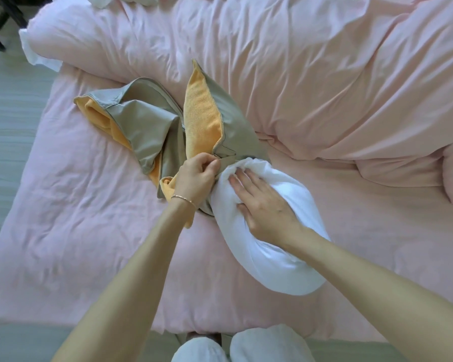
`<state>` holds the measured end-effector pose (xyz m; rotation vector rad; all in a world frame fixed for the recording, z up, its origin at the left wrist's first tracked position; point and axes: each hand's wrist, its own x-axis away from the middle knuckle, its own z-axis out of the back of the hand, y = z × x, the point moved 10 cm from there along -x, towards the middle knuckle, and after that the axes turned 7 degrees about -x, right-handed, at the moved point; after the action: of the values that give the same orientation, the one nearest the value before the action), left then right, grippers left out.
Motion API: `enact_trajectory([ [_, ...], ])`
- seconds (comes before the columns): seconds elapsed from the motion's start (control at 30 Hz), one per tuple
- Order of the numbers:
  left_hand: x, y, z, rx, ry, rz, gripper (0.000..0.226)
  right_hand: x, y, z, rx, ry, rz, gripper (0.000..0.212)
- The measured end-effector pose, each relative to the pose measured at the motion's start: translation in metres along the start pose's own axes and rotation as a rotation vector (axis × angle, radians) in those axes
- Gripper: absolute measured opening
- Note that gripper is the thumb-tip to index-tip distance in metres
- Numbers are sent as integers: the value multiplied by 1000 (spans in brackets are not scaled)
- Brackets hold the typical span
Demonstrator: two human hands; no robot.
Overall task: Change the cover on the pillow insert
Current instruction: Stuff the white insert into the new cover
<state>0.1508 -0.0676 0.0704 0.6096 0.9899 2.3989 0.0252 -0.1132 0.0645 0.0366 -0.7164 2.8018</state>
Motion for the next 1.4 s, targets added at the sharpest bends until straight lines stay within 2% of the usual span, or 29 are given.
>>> enact_trajectory([
  [0.1,13,-20,14,248,-50,85,26,-31,-12,-32,-46,-140,7,54],
  [0.2,41,-39,14,378,-116,147,26,-60,-35,-45,-50,-230,16,48],
  [0.3,66,-80,20,488,8,290,25,-83,-54,-63,-35,-370,-21,42],
  [0.4,78,-122,35,644,136,461,24,-80,-81,-76,-1,-369,66,34],
  [0.47,81,-131,38,664,141,476,22,-62,-93,-74,-12,-289,144,43],
  [0.53,82,-124,37,597,125,428,22,-45,-93,-45,-152,-71,175,37],
  [0.67,77,-110,37,452,136,360,23,-10,-75,21,-185,377,56,24],
  [0.73,74,-107,42,353,123,333,23,2,-63,33,-95,443,-42,30],
  [0.8,75,-100,50,215,100,268,19,6,-43,26,-121,341,-185,49],
  [0.87,77,-95,53,111,73,199,10,10,-35,4,-312,155,-254,65],
  [0.93,78,-101,55,59,53,196,8,15,-52,-22,-391,8,-155,75],
  [1.0,79,-118,57,151,53,258,10,16,-73,-52,-384,-131,-54,79],
  [1.1,98,-146,54,361,17,367,27,1,-90,-106,-307,-321,-24,79],
  [1.17,114,-164,57,366,5,397,22,-20,-101,-126,-251,-316,9,79],
  [1.23,128,-191,65,346,43,467,10,-31,-113,-151,-217,-374,33,66],
  [1.3,137,-219,70,228,57,563,10,-27,-133,-176,-196,-471,100,59],
  [1.33,141,-229,73,90,49,593,14,-20,-145,-179,-226,-496,146,57],
  [1.4,146,-235,82,-195,89,596,21,-3,-162,-159,-390,-410,245,46],
])
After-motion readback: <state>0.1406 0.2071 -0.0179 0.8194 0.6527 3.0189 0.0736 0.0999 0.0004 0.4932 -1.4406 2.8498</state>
